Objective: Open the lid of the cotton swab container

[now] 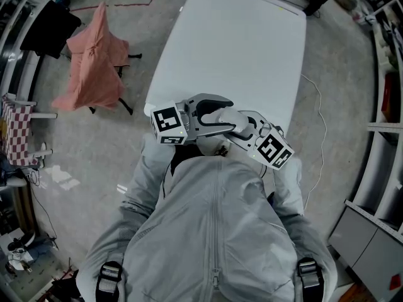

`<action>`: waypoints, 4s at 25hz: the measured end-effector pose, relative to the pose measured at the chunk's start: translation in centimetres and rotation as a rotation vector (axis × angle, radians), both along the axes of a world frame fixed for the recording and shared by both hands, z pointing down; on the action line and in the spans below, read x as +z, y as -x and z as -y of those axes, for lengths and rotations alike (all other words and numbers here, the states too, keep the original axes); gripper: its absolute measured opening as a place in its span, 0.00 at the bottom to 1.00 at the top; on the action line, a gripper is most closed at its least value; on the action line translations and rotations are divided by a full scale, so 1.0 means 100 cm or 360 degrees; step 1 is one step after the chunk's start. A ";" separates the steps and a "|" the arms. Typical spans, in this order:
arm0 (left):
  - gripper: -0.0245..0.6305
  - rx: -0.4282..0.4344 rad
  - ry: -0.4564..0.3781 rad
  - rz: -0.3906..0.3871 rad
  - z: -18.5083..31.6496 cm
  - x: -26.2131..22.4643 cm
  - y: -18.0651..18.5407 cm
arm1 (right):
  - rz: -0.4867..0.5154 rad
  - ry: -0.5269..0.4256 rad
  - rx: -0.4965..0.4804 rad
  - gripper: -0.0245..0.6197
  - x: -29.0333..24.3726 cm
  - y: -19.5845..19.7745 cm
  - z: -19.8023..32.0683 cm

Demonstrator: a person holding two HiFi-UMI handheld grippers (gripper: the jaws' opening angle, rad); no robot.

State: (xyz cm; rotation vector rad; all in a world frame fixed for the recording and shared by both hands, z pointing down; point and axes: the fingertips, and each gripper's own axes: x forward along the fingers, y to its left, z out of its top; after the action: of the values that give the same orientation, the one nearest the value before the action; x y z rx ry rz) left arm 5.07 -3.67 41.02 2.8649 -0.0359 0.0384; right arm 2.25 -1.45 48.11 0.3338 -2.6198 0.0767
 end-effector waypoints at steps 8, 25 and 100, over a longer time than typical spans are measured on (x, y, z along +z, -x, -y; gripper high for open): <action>0.41 0.0009 -0.0122 0.0075 0.001 0.003 -0.006 | 0.0003 0.0009 0.0021 0.38 0.004 -0.007 0.006; 0.40 -0.0051 -0.0105 0.0027 0.008 -0.002 -0.010 | -0.0015 0.0035 -0.0003 0.38 0.009 -0.010 -0.001; 0.19 -0.0633 -0.0357 0.0257 0.069 -0.024 0.048 | 0.0148 -0.0064 0.0213 0.38 -0.027 -0.011 0.033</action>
State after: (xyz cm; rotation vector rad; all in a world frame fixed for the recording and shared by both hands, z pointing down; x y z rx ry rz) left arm 0.24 -10.61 38.66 3.0090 -0.6790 0.1964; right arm 3.32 -4.78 45.39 0.5315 -2.6912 0.0868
